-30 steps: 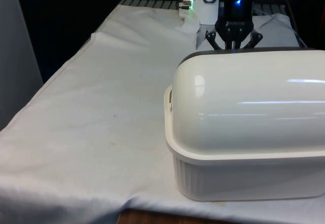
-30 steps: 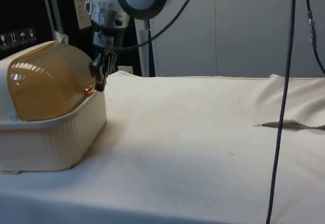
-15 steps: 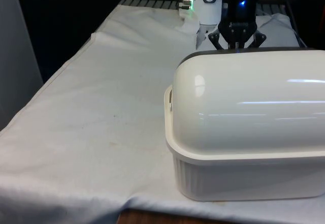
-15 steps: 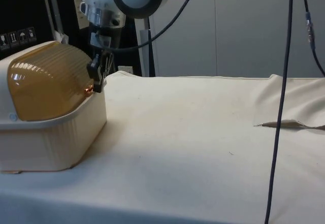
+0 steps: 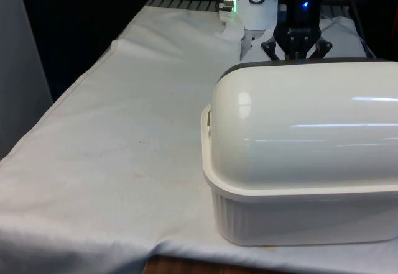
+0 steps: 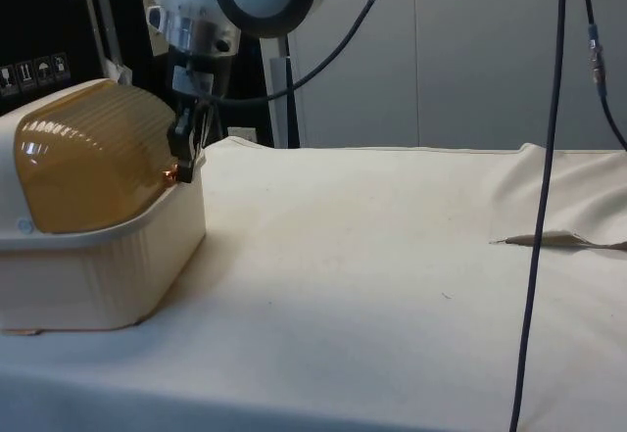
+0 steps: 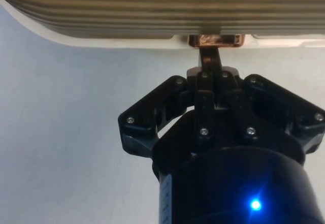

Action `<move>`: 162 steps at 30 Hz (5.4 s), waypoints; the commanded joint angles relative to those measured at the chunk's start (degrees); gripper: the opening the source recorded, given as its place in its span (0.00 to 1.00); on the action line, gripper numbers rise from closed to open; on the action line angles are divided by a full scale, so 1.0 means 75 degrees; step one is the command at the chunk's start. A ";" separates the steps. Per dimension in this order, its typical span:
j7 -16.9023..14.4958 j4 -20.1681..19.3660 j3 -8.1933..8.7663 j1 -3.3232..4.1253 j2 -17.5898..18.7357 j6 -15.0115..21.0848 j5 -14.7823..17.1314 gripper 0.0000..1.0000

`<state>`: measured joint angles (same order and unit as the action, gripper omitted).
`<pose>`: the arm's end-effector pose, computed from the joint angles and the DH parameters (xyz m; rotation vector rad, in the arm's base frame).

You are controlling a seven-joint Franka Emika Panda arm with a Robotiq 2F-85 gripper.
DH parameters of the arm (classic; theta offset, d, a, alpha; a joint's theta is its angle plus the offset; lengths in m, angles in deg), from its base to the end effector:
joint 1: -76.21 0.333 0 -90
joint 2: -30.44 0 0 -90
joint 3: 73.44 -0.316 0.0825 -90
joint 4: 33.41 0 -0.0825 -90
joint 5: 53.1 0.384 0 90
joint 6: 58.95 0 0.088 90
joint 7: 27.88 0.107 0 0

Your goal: Open the lid, then close it.

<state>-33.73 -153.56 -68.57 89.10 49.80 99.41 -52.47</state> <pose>0.6064 0.0868 0.2932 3.0613 0.3723 0.5145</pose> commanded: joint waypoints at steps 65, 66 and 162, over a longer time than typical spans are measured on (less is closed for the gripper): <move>-0.0061 0.0519 -0.0084 -0.0069 -0.0306 0.0550 0.0229 0.00; -0.0061 0.0519 -0.0092 -0.0069 -0.0306 0.0604 0.0237 0.00; -0.0107 0.2750 0.0099 -0.0038 -0.0176 -0.0978 0.0871 0.70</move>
<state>-34.70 -132.76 -67.94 88.70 48.54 91.79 -45.71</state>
